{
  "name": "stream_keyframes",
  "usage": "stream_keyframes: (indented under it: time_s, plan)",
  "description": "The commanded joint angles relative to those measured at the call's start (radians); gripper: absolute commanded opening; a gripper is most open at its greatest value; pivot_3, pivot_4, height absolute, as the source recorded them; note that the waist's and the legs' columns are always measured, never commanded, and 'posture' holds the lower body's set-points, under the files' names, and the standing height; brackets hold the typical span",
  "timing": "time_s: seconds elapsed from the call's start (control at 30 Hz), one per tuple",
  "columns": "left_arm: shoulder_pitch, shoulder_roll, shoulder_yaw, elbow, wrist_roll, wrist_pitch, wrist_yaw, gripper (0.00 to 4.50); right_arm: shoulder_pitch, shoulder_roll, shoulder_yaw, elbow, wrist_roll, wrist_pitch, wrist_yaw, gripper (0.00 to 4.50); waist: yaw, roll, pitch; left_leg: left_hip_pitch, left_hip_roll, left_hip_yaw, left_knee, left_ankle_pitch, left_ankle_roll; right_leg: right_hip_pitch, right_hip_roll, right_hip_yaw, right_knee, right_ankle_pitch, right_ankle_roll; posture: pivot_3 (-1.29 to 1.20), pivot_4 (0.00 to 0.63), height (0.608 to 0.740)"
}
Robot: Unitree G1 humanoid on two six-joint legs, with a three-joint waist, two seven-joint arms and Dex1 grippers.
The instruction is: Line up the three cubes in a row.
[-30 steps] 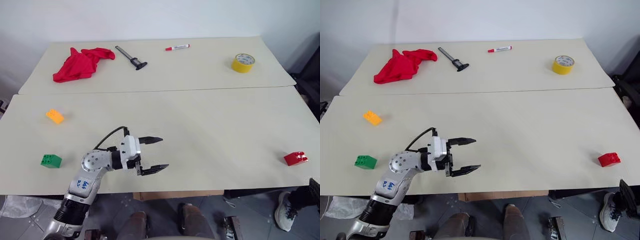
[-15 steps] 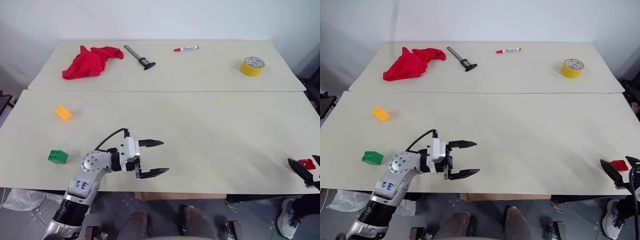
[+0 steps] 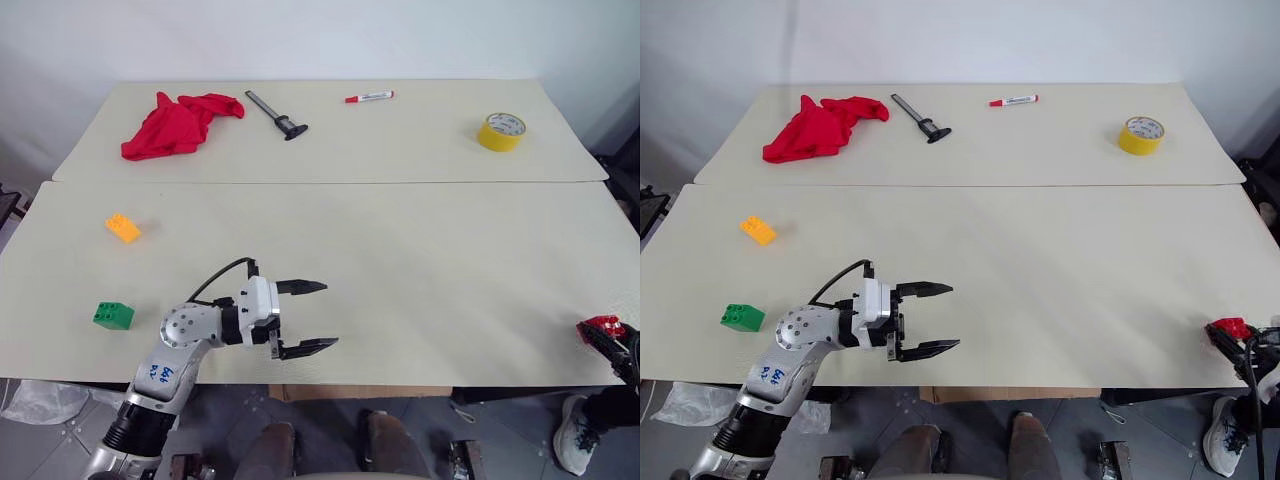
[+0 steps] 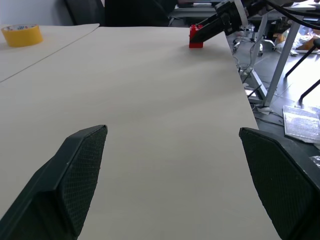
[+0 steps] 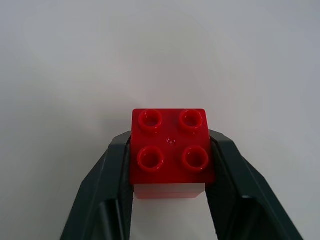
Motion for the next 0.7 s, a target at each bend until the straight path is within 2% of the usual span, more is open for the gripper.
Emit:
stream_keyframes:
  time_s: [0.03,0.1,0.2,0.3,0.37,0.47,0.53,0.7]
  plan:
    - [0.022,0.012,0.043,-0.024,-0.005,-0.012,0.024,4.5,-0.03,-0.074,0.084,-0.201,0.101,-0.015,0.235,1.5,-0.008,0.001,0.0,0.0,0.0,0.0,0.0,0.0,0.0,0.0,0.0,0.0,0.0,0.0,0.0,0.0,0.15,0.74]
    - [0.046,0.014,0.061,-0.031,-0.007,-0.01,0.044,4.5,-0.116,-0.137,0.182,-0.26,0.109,0.026,0.309,1.5,-0.024,0.001,0.0,0.001,0.001,0.001,0.0,0.0,0.0,0.0,0.001,0.0,0.001,0.0,0.0,0.0,0.15,0.74]
    - [0.103,0.009,0.096,-0.044,-0.01,-0.007,0.088,4.5,-0.378,-0.196,0.431,-0.28,0.059,0.073,0.416,1.5,-0.038,-0.001,0.001,0.002,0.001,0.002,0.001,0.0,-0.001,0.0,0.001,0.001,0.002,0.001,0.001,0.0,0.15,0.74]
    - [0.168,0.009,0.124,-0.059,-0.008,-0.012,0.121,4.5,-0.604,-0.156,0.652,-0.229,-0.03,0.067,0.504,1.5,-0.035,-0.004,0.003,0.001,0.002,-0.002,0.0,0.001,-0.003,0.0,0.001,-0.001,0.001,0.0,0.0,0.0,0.15,0.74]
    - [0.21,0.019,0.142,-0.083,-0.006,-0.01,0.136,4.5,-0.722,-0.108,0.757,-0.162,-0.085,0.037,0.553,1.5,-0.021,-0.004,0.003,-0.001,0.003,-0.004,0.0,0.001,-0.004,-0.002,0.001,-0.001,0.001,-0.001,-0.002,0.0,0.15,0.74]
    - [0.268,0.033,0.178,-0.135,-0.009,0.006,0.169,4.5,-0.843,-0.024,0.854,-0.016,-0.155,-0.048,0.615,1.5,-0.011,-0.004,0.003,-0.009,0.001,-0.009,0.001,0.001,-0.004,-0.006,-0.001,-0.002,0.0,-0.002,-0.003,0.0,0.15,0.74]
    - [0.299,0.04,0.201,-0.158,-0.009,0.011,0.188,4.5,-0.88,0.014,0.901,0.077,-0.21,-0.126,0.647,1.5,-0.002,-0.005,0.003,-0.02,-0.001,-0.009,0.007,0.0,-0.003,-0.016,-0.002,-0.003,0.005,-0.001,-0.002,0.0,0.15,0.74]
    - [0.359,0.041,0.235,-0.22,-0.017,0.029,0.228,4.5,-0.925,0.103,0.935,0.231,-0.277,-0.248,0.646,1.5,0.0,-0.005,0.003,-0.032,-0.002,-0.012,0.017,-0.002,-0.001,-0.022,-0.003,-0.011,0.005,0.0,-0.001,0.0,0.15,0.74]
